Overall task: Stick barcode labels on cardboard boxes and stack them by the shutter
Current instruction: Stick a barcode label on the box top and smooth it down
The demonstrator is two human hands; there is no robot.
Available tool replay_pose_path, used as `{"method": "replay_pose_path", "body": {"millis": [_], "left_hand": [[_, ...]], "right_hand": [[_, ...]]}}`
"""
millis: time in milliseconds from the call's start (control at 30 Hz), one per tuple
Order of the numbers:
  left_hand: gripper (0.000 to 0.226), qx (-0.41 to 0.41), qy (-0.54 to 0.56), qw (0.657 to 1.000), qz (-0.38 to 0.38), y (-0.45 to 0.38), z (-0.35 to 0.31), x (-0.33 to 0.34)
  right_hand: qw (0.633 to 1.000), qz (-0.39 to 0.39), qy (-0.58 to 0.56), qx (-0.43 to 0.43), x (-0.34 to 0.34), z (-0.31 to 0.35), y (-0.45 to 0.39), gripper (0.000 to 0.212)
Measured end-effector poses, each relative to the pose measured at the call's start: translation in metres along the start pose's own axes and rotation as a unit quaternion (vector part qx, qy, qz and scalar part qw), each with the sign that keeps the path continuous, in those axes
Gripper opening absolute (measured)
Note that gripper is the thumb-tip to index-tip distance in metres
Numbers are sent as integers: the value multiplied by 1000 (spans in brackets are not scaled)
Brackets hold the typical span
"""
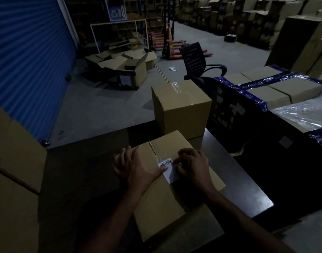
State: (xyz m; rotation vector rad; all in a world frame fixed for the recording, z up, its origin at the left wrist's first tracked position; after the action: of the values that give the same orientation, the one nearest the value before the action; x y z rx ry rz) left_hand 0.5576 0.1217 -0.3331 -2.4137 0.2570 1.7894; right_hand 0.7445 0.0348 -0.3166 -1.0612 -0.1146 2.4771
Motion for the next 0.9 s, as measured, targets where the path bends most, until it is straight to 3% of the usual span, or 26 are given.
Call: {"method": "replay_pose_path", "body": {"millis": [300, 400, 533, 700, 767, 900], "left_hand": [[123, 4, 24, 1000, 5, -1, 0, 3], [129, 12, -14, 1000, 1, -2, 0, 2], [128, 76, -99, 991, -47, -1, -13, -4], [119, 121, -142, 982, -7, -10, -21, 5], [128, 106, -101, 989, 26, -16, -13, 3], [142, 19, -37, 997, 70, -17, 2, -11]], "right_hand": [[1000, 7, -4, 22, 1, 0, 11, 17], [999, -8, -27, 44, -6, 0, 15, 19], [994, -46, 55, 78, -4, 5, 44, 25], [989, -75, 117, 50, 8, 25, 73, 45], [992, -69, 87, 54, 9, 24, 72, 50], [997, -46, 53, 11, 6, 24, 61, 35]]}}
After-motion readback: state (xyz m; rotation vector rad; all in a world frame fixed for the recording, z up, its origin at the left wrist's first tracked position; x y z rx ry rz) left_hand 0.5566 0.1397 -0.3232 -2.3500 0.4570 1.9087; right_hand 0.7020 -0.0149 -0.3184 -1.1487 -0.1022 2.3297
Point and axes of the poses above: each hand's wrist, its own y-axis away from the middle knuckle, its own x-axis out of the palm, z = x × y, the point moved 7 cm from there along -y, towards the middle knuckle, and after that the axes turned 12 degrees about -y, right-handed, at the moved point
